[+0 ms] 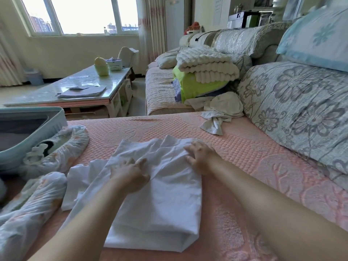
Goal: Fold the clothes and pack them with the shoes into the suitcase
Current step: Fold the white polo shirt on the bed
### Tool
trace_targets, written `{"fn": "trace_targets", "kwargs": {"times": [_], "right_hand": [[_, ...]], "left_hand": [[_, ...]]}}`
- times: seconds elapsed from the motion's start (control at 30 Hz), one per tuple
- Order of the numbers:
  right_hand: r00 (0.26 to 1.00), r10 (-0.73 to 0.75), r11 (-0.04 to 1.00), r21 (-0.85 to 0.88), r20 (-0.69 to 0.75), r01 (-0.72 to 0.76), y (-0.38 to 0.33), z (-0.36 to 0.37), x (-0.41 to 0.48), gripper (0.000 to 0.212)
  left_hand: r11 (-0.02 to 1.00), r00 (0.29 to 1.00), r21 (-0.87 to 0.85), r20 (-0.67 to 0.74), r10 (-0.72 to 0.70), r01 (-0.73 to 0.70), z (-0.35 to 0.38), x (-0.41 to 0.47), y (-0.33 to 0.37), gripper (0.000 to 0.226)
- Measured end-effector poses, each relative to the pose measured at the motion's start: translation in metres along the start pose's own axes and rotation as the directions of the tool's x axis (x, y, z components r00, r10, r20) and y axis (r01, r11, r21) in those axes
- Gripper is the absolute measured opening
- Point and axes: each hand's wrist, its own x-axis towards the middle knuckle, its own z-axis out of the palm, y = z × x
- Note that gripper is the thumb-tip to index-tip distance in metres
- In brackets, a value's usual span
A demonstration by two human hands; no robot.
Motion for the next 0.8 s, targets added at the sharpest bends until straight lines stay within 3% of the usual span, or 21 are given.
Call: {"fn": "trace_targets", "kwargs": {"times": [0.13, 0.2, 0.3, 0.37, 0.4, 0.47, 0.5, 0.6, 0.63, 0.73, 0.8], "right_hand": [[0.998, 0.066, 0.996, -0.058, 0.009, -0.065, 0.002, 0.012, 0.004, 0.069], [0.996, 0.091, 0.996, -0.009, -0.023, -0.091, 0.002, 0.013, 0.008, 0.071], [0.991, 0.122, 0.988, 0.100, -0.056, -0.116, 0.005, 0.012, 0.012, 0.070], [0.986, 0.149, 0.974, 0.181, -0.078, -0.133, 0.012, 0.012, 0.014, 0.067], [0.981, 0.172, 0.965, 0.214, -0.090, -0.150, 0.015, 0.012, 0.016, 0.064], [0.963, 0.231, 0.951, 0.240, -0.137, -0.193, 0.020, 0.011, 0.019, 0.057], [0.954, 0.251, 0.949, 0.235, -0.164, -0.210, 0.021, 0.010, 0.021, 0.054], [0.948, 0.273, 0.943, 0.240, -0.166, -0.230, 0.022, 0.008, 0.025, 0.048], [0.944, 0.289, 0.935, 0.257, -0.160, -0.242, 0.021, 0.007, 0.024, 0.047], [0.926, 0.327, 0.925, 0.266, -0.187, -0.272, 0.018, 0.005, 0.021, 0.043], [0.942, 0.271, 0.947, 0.232, -0.196, -0.224, 0.015, 0.004, 0.015, 0.041]], "left_hand": [[0.993, 0.987, -0.120, -0.157, -0.042, 0.023, -0.004, -0.004, -0.011, 0.046], [0.995, 0.973, -0.042, -0.209, -0.101, 0.094, -0.010, -0.008, -0.017, 0.041], [0.977, 0.978, 0.112, -0.120, -0.169, 0.183, -0.021, -0.014, -0.022, 0.049], [0.990, 0.992, 0.134, -0.125, -0.028, 0.045, -0.023, -0.020, -0.018, 0.074], [0.991, 0.979, 0.096, -0.176, 0.108, -0.092, -0.022, -0.024, -0.012, 0.074], [0.927, 0.886, -0.013, -0.300, 0.354, -0.374, -0.022, -0.036, 0.005, 0.050], [0.880, 0.855, -0.084, -0.295, 0.427, -0.468, -0.025, -0.047, 0.017, 0.040], [0.800, 0.836, -0.299, 0.010, 0.548, -0.521, -0.030, -0.081, 0.054, 0.052], [0.803, 0.818, -0.299, 0.107, 0.565, -0.515, -0.027, -0.087, 0.065, 0.058], [0.803, 0.771, -0.230, 0.229, 0.594, -0.550, -0.017, -0.089, 0.082, 0.057], [0.804, 0.754, -0.242, 0.281, 0.594, -0.543, -0.018, -0.087, 0.083, 0.058]]}}
